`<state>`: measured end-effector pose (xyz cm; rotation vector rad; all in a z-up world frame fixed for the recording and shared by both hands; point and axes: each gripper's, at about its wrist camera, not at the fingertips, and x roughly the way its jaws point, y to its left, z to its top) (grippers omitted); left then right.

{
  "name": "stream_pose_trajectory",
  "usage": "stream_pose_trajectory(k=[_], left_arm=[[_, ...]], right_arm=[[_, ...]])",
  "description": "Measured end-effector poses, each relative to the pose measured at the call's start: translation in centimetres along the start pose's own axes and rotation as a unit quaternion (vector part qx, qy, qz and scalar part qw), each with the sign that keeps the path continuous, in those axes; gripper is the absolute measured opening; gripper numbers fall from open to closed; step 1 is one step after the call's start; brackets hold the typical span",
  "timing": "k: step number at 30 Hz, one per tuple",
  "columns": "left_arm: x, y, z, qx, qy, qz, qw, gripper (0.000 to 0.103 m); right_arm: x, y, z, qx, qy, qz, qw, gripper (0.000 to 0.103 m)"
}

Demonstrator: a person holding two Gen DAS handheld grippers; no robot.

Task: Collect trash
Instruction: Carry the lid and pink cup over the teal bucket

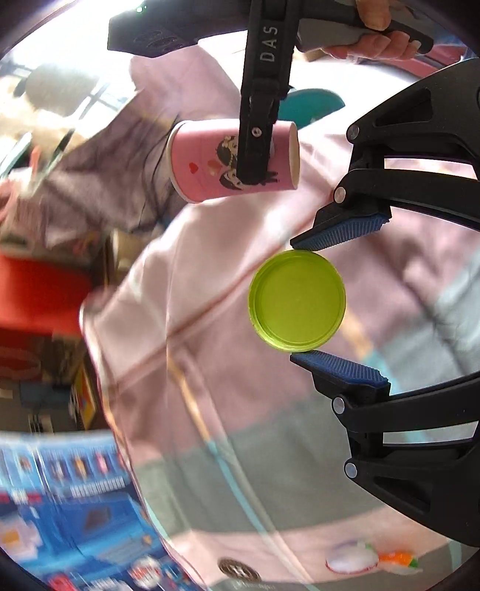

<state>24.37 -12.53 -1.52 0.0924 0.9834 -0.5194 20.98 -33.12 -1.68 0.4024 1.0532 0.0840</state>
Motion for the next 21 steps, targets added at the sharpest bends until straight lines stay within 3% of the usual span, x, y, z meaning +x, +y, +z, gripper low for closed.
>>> stream_pose_trajectory(k=[11,21], left_arm=[[2.3,-15.7,0.0,0.113,0.031,-0.045,0.9921,0.056],[6.2,-25.4,-1.2,0.171,0.07,-0.064,0.9807,0.056]], right_arm=[[-8.7,-15.4,-5.0,0.094,-0.052,-0.038,0.993,0.064],[-10.5,-24.1,-8.3,0.152,-0.051,-0.058,0.985,0.064]])
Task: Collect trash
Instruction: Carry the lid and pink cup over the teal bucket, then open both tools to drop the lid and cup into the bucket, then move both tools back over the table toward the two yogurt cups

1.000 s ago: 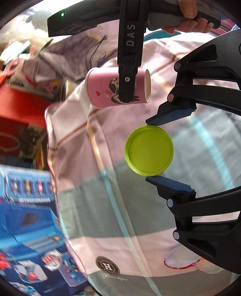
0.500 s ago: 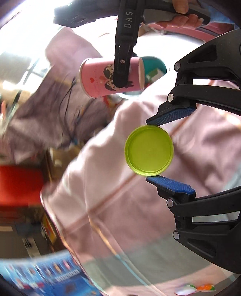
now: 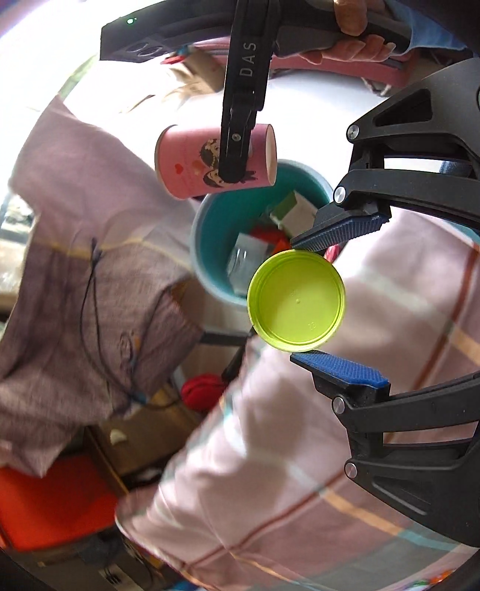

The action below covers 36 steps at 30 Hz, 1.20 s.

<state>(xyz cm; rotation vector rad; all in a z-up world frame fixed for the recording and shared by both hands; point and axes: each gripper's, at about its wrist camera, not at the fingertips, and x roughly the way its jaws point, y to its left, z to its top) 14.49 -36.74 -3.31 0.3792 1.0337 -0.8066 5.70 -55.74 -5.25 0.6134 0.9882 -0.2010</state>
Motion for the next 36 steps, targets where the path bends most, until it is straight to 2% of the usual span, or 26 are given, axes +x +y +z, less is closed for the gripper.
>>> stream_pose_trajectory(k=[9,16,19,24,29,33,36], left_arm=[[4.6,-3.8,1.3,0.031,0.041,-0.008,0.9986,0.056],[7.0,-5.2,2.5,0.041,0.055,-0.021,0.9974,0.057],[7.7,-5.7,2.8,0.042,0.063,-0.03,0.9967,0.058],[7.9,-5.7,2.7,0.042,0.064,-0.03,0.9967,0.073],[7.5,-4.8,2.7,0.029,0.06,-0.02,0.9976,0.08],[7.1,-4.1,2.6,0.021,0.058,-0.017,0.998,0.081],[6.8,-4.0,2.5,0.018,0.057,-0.016,0.9981,0.082]], right_arm=[[1.6,-4.3,0.4,0.035,0.019,-0.007,0.999,0.064],[2.2,-5.1,1.2,0.037,0.021,-0.017,0.999,0.066],[2.5,-5.3,1.7,0.042,0.024,-0.02,0.999,0.073],[2.5,-6.1,1.8,0.063,0.025,-0.021,0.998,0.077],[2.9,-6.7,1.5,0.078,0.035,-0.022,0.996,0.078],[2.9,-6.7,1.4,0.087,0.039,-0.021,0.995,0.084],[2.7,-6.6,1.3,0.091,0.039,-0.021,0.995,0.084]])
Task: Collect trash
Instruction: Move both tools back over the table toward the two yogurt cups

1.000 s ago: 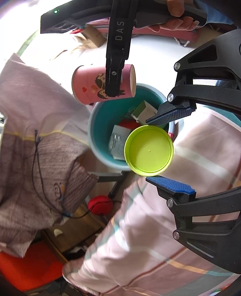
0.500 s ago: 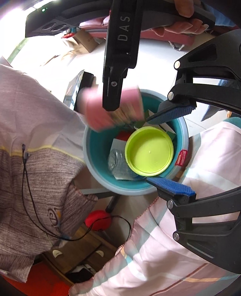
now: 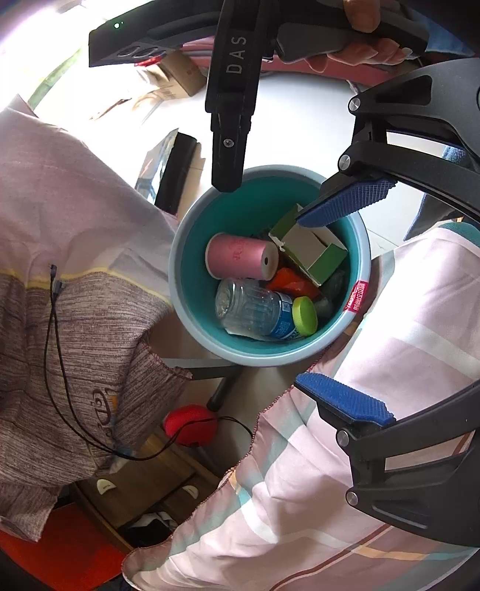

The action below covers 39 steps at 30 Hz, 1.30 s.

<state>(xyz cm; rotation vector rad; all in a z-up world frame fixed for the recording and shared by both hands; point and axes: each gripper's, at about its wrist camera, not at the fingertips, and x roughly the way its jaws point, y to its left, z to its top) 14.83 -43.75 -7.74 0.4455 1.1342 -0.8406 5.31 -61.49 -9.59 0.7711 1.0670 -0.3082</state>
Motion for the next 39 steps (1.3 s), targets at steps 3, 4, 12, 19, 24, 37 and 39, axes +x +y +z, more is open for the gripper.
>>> stream_pose_trajectory(k=[3,4,12,19,24,37,39], left_arm=[[-0.4,0.1,-0.3,-0.001,-0.002,0.0,1.0,0.082],[-0.6,0.1,-0.4,-0.002,-0.002,0.001,1.0,0.083],[-2.5,1.7,-2.0,-0.025,-0.019,0.001,0.9995,0.091],[-5.2,4.9,-4.5,-0.064,-0.036,0.018,0.9971,0.092],[-8.2,8.9,-7.9,-0.105,-0.054,0.039,0.9921,0.093],[-15.3,22.2,-19.6,-0.224,-0.09,0.084,0.9668,0.093],[-16.3,23.8,-21.6,-0.239,-0.094,0.091,0.9622,0.093]], right_arm=[[-0.2,0.4,-0.2,-0.003,0.0,-0.002,1.0,0.084],[-0.3,0.6,-0.4,-0.004,0.001,-0.002,1.0,0.084],[-0.6,3.6,-1.8,-0.035,0.008,-0.012,0.999,0.088],[-0.1,9.0,-3.0,-0.087,0.023,-0.004,0.996,0.088],[0.6,14.5,-4.5,-0.13,0.03,0.006,0.991,0.088],[4.4,31.1,-12.3,-0.244,0.071,0.012,0.967,0.088],[5.2,33.8,-13.8,-0.264,0.077,0.01,0.961,0.088]])
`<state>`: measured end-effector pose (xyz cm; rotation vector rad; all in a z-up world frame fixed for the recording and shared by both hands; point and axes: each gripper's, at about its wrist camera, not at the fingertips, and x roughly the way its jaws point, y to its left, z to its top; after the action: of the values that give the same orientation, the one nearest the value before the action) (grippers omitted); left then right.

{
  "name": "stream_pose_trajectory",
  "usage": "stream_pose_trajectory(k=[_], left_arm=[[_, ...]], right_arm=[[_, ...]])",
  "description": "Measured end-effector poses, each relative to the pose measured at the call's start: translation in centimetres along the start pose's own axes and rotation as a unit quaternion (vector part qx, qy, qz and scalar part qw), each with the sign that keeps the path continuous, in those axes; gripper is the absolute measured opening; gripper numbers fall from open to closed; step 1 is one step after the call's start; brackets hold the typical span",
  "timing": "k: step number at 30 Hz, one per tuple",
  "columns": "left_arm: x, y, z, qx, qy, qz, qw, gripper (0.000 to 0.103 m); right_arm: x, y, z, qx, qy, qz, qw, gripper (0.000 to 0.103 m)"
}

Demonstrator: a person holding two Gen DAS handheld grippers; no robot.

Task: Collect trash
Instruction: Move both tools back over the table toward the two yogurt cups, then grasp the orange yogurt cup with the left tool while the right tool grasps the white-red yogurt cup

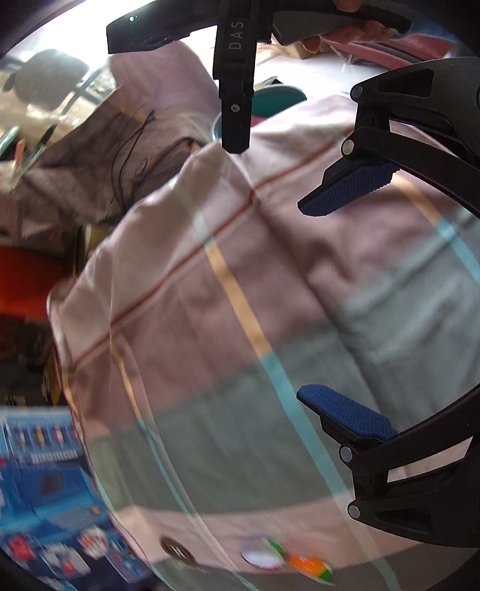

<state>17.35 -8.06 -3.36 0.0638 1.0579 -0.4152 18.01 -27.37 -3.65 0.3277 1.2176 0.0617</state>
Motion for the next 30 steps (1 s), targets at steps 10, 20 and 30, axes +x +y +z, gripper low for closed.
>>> stream_pose_trajectory(k=[10,20,30], left_arm=[[-3.7,17.2,-4.8,-0.115,-0.015,0.087,0.9895,0.093],[-5.9,27.3,-6.6,-0.177,-0.021,0.11,0.9778,0.093],[-2.6,29.2,-5.4,-0.167,-0.001,0.07,0.9835,0.093]], right_arm=[[6.0,14.7,1.4,-0.11,0.048,0.014,0.993,0.088],[11.4,27.2,2.6,-0.201,0.09,0.043,0.974,0.088],[14.4,31.2,4.0,-0.209,0.108,0.07,0.969,0.088]])
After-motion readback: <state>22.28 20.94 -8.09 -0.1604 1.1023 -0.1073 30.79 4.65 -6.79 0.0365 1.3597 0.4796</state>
